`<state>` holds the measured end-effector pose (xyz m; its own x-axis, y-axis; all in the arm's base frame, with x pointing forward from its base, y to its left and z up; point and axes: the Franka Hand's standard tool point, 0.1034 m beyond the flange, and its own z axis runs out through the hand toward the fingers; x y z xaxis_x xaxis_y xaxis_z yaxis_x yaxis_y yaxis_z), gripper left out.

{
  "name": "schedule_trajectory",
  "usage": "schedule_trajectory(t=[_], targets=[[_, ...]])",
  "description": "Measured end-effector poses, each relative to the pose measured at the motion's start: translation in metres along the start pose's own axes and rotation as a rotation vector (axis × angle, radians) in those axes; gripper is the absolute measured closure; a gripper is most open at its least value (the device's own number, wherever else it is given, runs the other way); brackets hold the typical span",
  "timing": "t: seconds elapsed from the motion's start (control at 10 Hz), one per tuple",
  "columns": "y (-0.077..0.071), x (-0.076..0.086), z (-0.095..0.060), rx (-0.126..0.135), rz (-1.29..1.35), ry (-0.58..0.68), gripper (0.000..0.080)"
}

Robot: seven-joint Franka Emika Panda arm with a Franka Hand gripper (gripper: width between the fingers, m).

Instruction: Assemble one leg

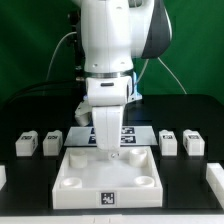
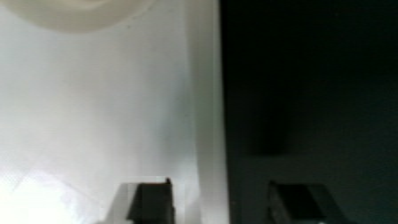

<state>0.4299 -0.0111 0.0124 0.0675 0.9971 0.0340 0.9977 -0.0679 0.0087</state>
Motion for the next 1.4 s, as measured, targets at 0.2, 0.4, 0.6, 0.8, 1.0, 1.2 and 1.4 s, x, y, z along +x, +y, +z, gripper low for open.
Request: schedule_trajectory(t=[0.2, 0.4, 0.6, 0.8, 1.0, 1.2, 1.4], targets=[[0.0, 0.0, 0.0, 0.0, 0.002, 0.0, 0.0741], [0.0, -0.001, 0.0, 0.0, 0.004, -0.001, 0.0741], [0.0, -0.001, 0.0, 0.0, 0.004, -0.001, 0.0741], [0.0, -0.001, 0.0, 0.0, 0.004, -0.001, 0.0741], [0.0, -0.001, 0.0, 0.0, 0.004, -0.001, 0.0741], [0.012, 0.013, -0.003, 0.026, -0.005, -0.001, 0.074], [0.025, 0.047, -0.001, 0.006, 0.003, 0.017, 0.074]])
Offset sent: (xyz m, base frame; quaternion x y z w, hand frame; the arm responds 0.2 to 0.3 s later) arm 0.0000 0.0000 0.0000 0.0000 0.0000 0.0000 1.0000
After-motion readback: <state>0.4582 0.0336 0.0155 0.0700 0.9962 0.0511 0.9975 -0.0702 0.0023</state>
